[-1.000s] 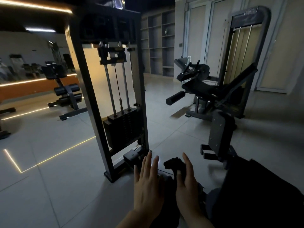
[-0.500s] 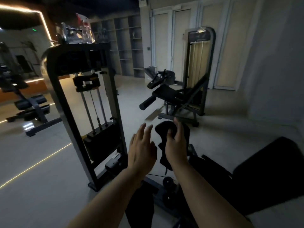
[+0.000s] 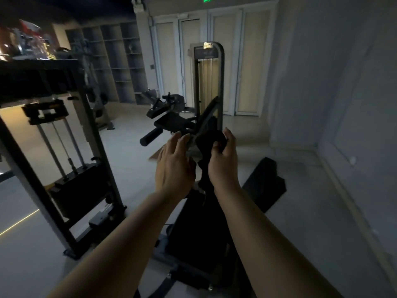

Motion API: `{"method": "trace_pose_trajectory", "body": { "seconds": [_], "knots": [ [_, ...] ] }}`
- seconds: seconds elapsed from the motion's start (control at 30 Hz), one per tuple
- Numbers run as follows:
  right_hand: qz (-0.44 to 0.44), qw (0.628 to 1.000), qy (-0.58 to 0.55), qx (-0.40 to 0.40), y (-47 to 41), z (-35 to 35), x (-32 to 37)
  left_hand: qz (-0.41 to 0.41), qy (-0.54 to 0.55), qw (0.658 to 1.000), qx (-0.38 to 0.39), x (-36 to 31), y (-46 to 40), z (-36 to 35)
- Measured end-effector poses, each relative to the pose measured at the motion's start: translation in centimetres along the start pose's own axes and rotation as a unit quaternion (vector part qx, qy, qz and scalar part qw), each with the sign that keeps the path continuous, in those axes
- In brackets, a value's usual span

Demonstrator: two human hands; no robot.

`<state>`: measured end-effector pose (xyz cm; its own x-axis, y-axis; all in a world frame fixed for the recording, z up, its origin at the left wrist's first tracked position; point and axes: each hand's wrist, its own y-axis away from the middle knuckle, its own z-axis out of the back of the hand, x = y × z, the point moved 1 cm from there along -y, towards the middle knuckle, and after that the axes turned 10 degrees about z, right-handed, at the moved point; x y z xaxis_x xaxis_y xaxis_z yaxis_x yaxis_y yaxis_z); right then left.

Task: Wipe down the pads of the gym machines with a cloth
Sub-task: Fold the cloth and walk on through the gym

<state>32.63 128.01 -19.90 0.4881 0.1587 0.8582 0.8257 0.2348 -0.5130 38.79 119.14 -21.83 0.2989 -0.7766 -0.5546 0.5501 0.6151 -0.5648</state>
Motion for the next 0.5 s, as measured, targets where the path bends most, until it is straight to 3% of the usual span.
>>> {"method": "trace_pose_trajectory", "body": {
  "seconds": [0.23,0.5],
  "knots": [
    [-0.015,0.997,0.049,-0.064,-3.4,17.5,-2.9,-0.062,0.074,0.995,-0.005,-12.6,3.9,-9.4],
    [-0.057,0.988,0.084,-0.114,-6.9,30.7,-7.8,-0.059,0.074,0.992,0.088,-19.8,4.3,-21.2]
  ]
}}
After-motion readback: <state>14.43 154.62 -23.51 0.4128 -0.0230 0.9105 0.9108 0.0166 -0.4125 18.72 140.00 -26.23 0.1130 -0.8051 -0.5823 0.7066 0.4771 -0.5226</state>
